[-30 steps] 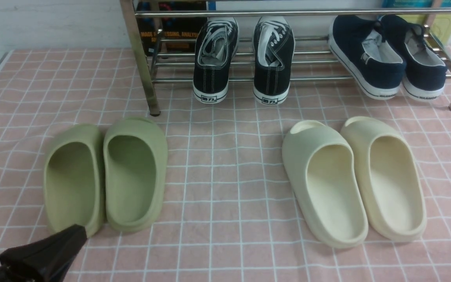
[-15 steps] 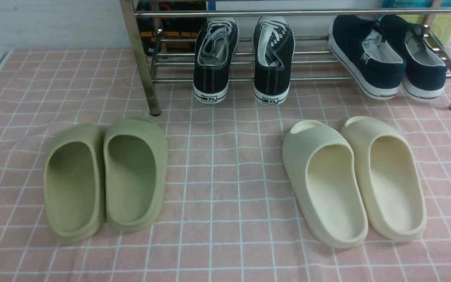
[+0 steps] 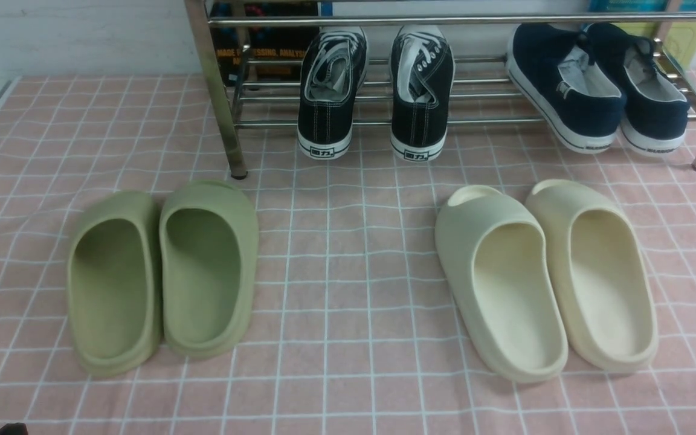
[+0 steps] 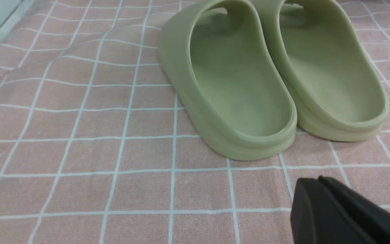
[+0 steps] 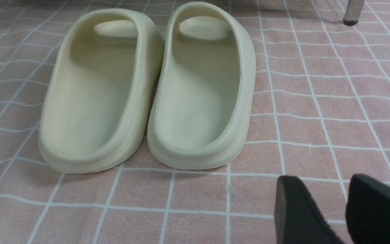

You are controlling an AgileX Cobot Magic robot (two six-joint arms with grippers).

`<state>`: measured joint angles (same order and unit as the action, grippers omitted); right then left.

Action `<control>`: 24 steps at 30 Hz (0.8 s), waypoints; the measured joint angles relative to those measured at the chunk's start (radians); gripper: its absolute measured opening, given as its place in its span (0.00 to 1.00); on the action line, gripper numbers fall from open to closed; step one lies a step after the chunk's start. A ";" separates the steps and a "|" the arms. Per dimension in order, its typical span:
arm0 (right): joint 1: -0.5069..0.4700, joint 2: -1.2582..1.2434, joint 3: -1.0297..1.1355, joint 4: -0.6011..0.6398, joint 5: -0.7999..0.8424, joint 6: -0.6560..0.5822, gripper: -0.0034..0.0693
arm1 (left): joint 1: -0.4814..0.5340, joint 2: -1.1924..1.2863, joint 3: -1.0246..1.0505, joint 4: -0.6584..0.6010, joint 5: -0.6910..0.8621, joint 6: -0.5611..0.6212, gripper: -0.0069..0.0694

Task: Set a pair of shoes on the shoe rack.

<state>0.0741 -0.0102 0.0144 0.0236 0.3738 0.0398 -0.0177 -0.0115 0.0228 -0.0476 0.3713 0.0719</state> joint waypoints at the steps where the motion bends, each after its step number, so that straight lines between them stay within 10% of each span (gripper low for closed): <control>1: 0.000 0.000 0.000 0.000 0.000 0.000 0.38 | 0.000 0.000 0.000 0.000 0.001 0.000 0.12; 24: 0.000 0.000 0.000 0.000 0.000 0.000 0.38 | 0.000 0.000 -0.001 0.003 0.007 -0.020 0.10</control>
<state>0.0741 -0.0102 0.0144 0.0236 0.3738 0.0398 -0.0182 -0.0115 0.0217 -0.0445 0.3780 0.0514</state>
